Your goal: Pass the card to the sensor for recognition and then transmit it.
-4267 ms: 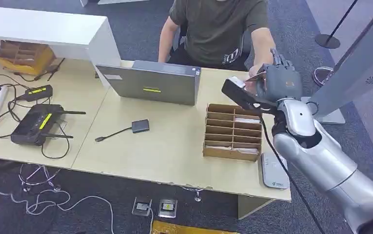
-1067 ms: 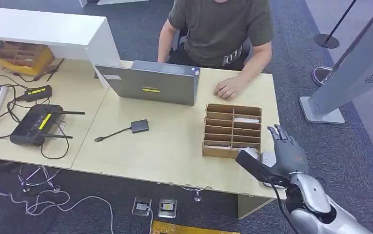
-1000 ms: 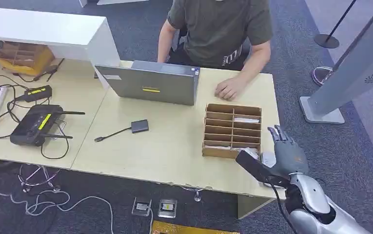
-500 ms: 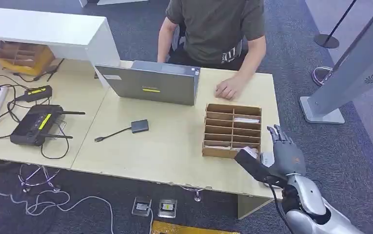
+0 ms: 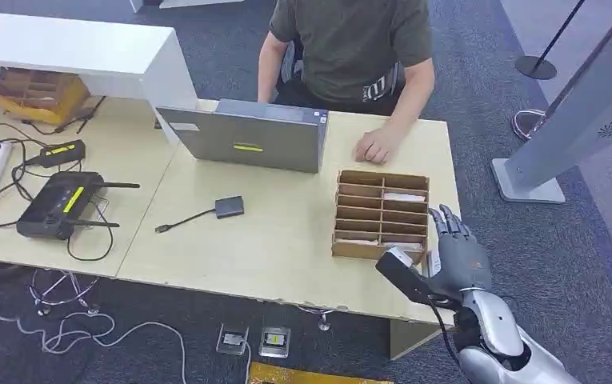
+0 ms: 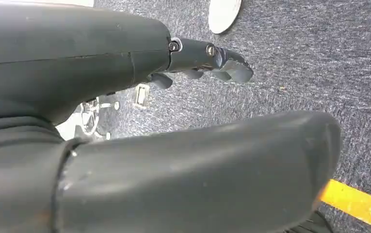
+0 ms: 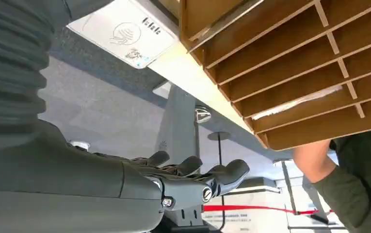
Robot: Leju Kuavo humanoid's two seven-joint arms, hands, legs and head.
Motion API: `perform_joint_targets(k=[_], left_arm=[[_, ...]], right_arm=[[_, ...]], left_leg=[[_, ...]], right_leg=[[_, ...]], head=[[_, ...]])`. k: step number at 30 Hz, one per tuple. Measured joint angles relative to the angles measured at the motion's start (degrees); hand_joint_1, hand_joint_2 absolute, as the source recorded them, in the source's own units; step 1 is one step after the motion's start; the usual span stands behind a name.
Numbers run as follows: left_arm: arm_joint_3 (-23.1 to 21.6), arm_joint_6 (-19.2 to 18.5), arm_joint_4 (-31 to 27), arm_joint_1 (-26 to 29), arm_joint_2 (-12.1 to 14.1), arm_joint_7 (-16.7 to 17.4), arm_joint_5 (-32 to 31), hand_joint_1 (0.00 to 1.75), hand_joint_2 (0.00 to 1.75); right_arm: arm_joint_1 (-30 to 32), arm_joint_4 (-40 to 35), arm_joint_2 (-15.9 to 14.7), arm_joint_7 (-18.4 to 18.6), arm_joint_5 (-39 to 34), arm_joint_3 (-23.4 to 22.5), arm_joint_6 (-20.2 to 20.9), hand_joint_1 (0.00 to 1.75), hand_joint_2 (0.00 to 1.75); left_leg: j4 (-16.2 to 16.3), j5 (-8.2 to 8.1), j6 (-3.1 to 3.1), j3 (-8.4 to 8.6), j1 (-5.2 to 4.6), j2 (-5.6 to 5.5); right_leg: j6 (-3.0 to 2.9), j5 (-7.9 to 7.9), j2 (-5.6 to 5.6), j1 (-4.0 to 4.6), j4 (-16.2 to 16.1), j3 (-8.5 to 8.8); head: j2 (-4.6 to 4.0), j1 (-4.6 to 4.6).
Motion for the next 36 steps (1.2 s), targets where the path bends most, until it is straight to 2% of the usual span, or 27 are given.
perform_joint_targets(k=[12, 23, 36], left_arm=[[-0.09, -0.07, 0.00, -0.01, -0.02, 0.00, -0.15, 0.00, 0.00], [-0.11, -0.11, 0.00, -0.05, -0.09, 0.00, 0.04, 0.00, 0.00], [-0.11, -0.20, 0.00, -0.07, -0.09, 0.00, -0.02, 0.00, 0.00]], right_arm=[[0.17, 2.23, 1.35, -0.83, -0.35, -0.04, 0.46, 0.00, 1.75], [0.19, 3.76, 2.95, -3.82, -0.90, 0.17, -0.15, 0.00, 1.75], [0.15, 4.46, 3.74, -5.46, 1.25, 0.77, -0.66, 0.00, 1.75]], left_leg=[[0.00, 0.00, 0.00, 0.00, 0.00, 0.00], [0.00, 0.00, 0.00, 0.00, 0.00, 0.00], [0.00, 0.00, 0.00, -0.01, 0.00, 0.00]], right_leg=[[0.00, 0.00, 0.00, 0.00, 0.00, 0.00], [0.00, 0.00, 0.00, 0.00, 0.00, 0.00], [0.00, 0.00, 0.00, 0.00, 0.00, 0.00]], head=[[0.00, -0.02], [0.00, -0.02], [0.00, 0.00]])
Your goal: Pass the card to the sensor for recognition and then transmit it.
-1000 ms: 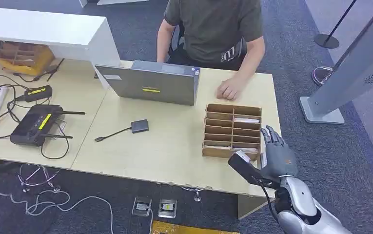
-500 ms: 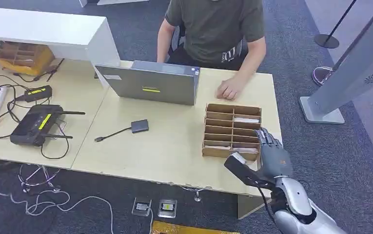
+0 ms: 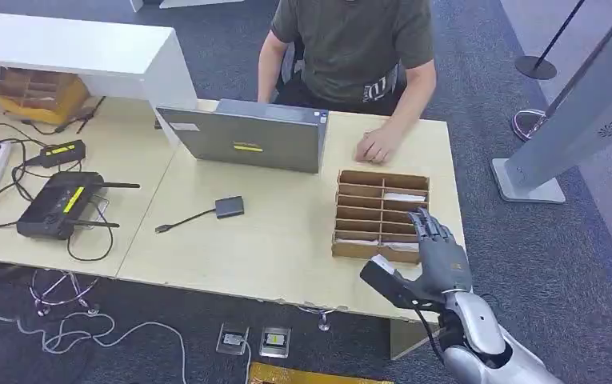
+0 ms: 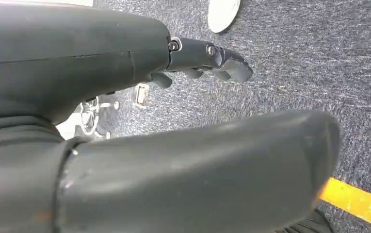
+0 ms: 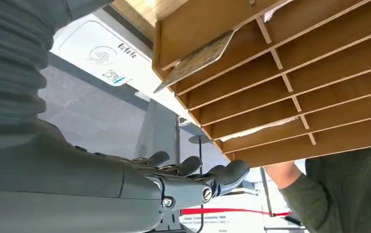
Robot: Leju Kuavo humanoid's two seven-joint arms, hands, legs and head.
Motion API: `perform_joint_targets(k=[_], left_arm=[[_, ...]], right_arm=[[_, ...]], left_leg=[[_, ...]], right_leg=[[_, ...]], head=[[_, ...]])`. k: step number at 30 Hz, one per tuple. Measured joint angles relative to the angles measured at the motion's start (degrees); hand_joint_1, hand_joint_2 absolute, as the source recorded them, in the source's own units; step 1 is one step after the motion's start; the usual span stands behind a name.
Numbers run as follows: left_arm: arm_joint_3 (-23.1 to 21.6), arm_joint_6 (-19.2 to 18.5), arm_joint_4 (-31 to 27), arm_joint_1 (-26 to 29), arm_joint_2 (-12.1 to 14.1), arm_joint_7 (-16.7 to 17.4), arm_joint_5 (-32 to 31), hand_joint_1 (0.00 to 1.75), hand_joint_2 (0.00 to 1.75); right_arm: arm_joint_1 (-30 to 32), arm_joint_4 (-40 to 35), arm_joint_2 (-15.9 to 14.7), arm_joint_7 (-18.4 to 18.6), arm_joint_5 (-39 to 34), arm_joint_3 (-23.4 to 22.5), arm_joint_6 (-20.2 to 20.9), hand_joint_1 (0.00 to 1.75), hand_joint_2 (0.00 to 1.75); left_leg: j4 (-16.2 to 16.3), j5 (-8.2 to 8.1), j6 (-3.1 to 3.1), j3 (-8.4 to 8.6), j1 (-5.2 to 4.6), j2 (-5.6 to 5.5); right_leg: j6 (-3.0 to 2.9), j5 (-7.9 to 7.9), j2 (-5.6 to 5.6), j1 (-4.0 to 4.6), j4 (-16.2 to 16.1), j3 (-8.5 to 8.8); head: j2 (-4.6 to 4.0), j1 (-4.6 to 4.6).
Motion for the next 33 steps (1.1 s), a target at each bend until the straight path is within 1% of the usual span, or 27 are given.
perform_joint_targets(k=[15, 21, 33], left_arm=[[0.00, -0.02, 0.00, 0.00, 0.00, 0.00, 0.00, 0.00, 0.00], [0.00, 0.02, 0.00, -0.01, 0.00, 0.00, 0.09, 0.00, 0.00], [0.00, 0.02, 0.00, -0.03, -0.02, 0.00, 0.15, 0.00, 0.00]], right_arm=[[0.00, 1.12, 0.44, -1.03, 2.19, 0.42, 0.39, 0.00, 1.75], [-0.13, 1.81, 1.05, -2.12, 2.49, 0.87, 0.39, 0.00, 1.75], [-0.57, 3.45, 2.47, -3.17, 2.38, 1.14, -0.09, 0.00, 1.75]], left_leg=[[0.00, 0.00, 0.00, 0.00, 0.00, 0.00], [0.00, 0.00, 0.00, 0.00, 0.00, 0.00], [0.00, 0.00, 0.00, 0.00, 0.00, 0.00]], right_leg=[[0.00, 0.00, 0.00, 0.00, 0.00, 0.00], [0.00, 0.00, 0.00, 0.00, 0.00, 0.00], [0.00, 0.00, -0.01, 0.00, 0.00, 0.01]], head=[[0.00, -0.02], [0.00, 0.00], [0.00, 0.00]])
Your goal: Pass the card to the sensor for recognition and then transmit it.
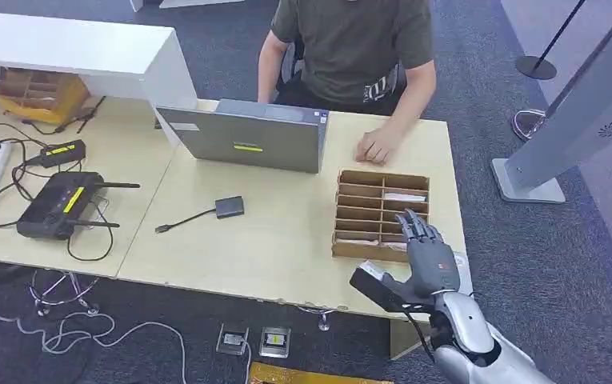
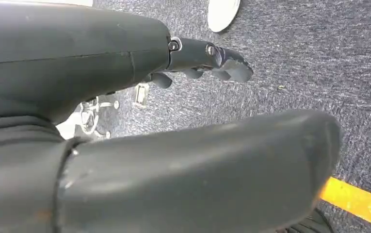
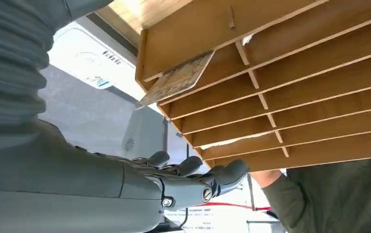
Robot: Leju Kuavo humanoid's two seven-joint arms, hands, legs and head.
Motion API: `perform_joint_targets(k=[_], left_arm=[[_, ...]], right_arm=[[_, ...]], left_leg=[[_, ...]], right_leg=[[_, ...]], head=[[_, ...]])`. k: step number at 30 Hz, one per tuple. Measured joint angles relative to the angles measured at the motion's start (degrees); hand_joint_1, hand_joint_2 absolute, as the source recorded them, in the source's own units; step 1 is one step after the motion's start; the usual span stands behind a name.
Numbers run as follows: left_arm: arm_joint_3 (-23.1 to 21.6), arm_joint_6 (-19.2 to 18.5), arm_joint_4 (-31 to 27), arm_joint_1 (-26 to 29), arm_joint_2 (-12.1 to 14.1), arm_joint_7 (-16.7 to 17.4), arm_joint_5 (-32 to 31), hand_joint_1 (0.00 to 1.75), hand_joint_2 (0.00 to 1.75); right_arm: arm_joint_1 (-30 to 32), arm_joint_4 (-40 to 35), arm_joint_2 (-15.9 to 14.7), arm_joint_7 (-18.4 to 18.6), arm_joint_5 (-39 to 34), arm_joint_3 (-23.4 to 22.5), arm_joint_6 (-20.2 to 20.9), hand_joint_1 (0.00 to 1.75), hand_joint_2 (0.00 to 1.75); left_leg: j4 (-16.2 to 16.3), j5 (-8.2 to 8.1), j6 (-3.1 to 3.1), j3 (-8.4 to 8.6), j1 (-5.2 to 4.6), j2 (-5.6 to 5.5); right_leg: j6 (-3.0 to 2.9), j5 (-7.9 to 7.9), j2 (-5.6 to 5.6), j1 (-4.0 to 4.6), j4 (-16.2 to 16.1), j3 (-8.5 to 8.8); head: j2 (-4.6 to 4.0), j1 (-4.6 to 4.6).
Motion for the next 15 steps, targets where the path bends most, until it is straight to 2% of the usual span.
perform_joint_targets(k=[15], left_arm=[[0.00, 0.17, 0.00, -0.01, 0.00, 0.00, 0.57, 0.00, 0.00]], right_arm=[[-0.72, 2.27, 1.73, 0.74, 0.83, 0.04, -0.48, 0.00, 1.75]], left_leg=[[0.00, 0.00, 0.00, 0.00, 0.00, 0.00]], right_leg=[[0.00, 0.00, 0.01, 0.00, 0.00, 0.00]], head=[[0.00, 0.00]])
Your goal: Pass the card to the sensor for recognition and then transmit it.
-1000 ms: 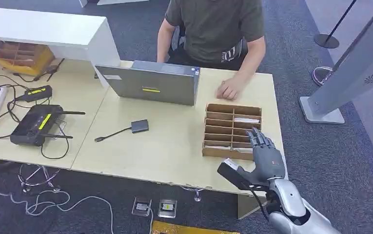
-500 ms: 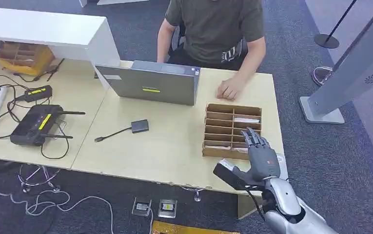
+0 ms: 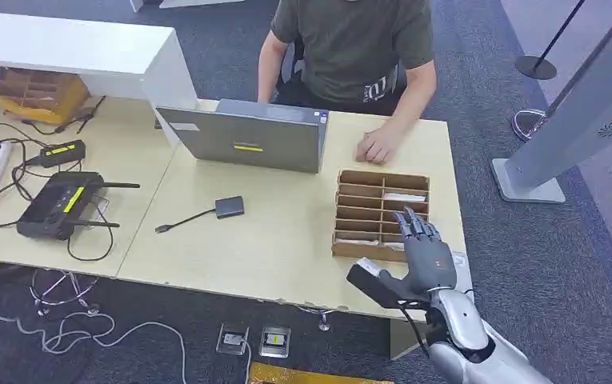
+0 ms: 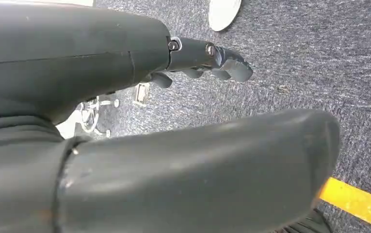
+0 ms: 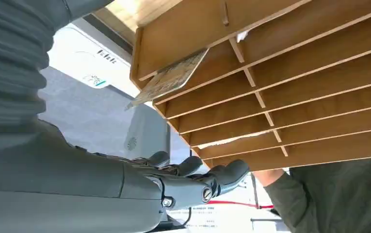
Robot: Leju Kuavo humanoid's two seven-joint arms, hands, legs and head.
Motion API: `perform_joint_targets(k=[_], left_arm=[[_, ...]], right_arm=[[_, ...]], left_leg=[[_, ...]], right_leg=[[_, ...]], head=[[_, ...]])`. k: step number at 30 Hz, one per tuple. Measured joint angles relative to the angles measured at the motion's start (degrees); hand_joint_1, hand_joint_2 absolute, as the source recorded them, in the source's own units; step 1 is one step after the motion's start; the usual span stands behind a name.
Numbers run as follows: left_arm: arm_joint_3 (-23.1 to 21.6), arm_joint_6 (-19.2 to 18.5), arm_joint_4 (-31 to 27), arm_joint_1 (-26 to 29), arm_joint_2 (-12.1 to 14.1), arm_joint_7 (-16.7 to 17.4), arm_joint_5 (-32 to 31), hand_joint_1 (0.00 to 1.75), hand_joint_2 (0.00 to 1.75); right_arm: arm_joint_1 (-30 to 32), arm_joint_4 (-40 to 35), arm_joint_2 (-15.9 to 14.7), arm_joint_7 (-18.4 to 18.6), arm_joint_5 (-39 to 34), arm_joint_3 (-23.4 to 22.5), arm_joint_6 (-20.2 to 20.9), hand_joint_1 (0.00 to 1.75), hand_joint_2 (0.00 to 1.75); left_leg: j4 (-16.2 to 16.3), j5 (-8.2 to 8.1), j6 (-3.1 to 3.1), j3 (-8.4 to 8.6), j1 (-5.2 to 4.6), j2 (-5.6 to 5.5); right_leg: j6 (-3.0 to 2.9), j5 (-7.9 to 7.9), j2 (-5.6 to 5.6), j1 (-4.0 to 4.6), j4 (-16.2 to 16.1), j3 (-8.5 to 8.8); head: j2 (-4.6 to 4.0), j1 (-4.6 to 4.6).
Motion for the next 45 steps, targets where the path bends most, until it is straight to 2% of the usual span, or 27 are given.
perform_joint_targets(k=[21, 22, 23, 24, 25, 26, 45], left_arm=[[0.02, 0.15, 0.00, 0.00, 0.00, 0.00, 0.28, 0.00, 0.00], [0.00, 0.15, 0.00, 0.00, 0.00, 0.00, 0.26, 0.00, 0.00], [0.00, 0.15, 0.00, 0.00, 0.00, 0.00, 0.15, 0.00, 0.00], [0.00, 0.15, 0.00, 0.00, 0.00, 0.00, 0.13, 0.00, 0.00], [0.00, 0.13, 0.00, 0.00, 0.00, 0.00, 0.11, 0.00, 0.00], [0.00, 0.13, 0.00, 0.00, 0.00, 0.00, 0.09, 0.00, 0.00], [-0.04, 0.13, 0.00, 0.00, 0.00, 0.00, -0.24, 0.00, 0.00]], right_arm=[[-0.49, 3.06, 1.03, -0.33, 0.02, 0.00, 0.15, 0.00, 1.75], [-0.49, 3.21, 1.03, -0.24, 0.02, 0.00, 0.15, 0.09, 1.75], [-0.49, 3.36, 1.03, -0.20, 0.02, 0.00, 0.18, 0.38, 1.75], [-0.49, 3.48, 1.03, -0.20, 0.02, 0.00, 0.22, 0.38, 1.75], [-0.49, 3.60, 1.03, -0.15, 0.02, 0.00, 0.28, 1.61, 1.75], [-0.49, 3.72, 1.03, -0.09, 0.00, 0.00, 0.35, 1.75, 1.75], [-0.64, 3.80, 0.44, 1.70, 0.92, 0.00, 1.86, 1.75, 1.75]], left_leg=[[0.00, 0.00, 0.00, 0.00, 0.00, 0.00], [0.00, 0.00, 0.00, 0.00, 0.00, 0.00], [0.00, 0.00, 0.00, 0.00, 0.00, 0.00], [0.00, 0.00, 0.00, 0.00, 0.00, 0.00], [0.00, 0.00, 0.00, 0.00, 0.00, 0.00], [0.00, 0.00, 0.00, 0.00, 0.00, 0.00], [0.00, 0.00, 0.00, 0.01, 0.00, 0.01]], right_leg=[[0.00, 0.00, -0.01, 0.00, 0.00, 0.00], [0.00, 0.00, 0.00, 0.00, 0.00, 0.00], [0.00, 0.00, 0.00, 0.00, 0.00, 0.00], [0.00, 0.00, 0.00, 0.00, 0.00, 0.00], [0.00, 0.00, 0.00, 0.00, 0.00, 0.00], [0.00, 0.00, 0.00, 0.00, 0.00, -0.01], [0.00, 0.00, 0.01, 0.00, -0.01, -0.01]], head=[[0.00, 0.00], [0.00, 0.00], [0.00, 0.00], [0.00, 0.00], [0.00, 0.00], [0.00, 0.00], [0.00, 0.00]])
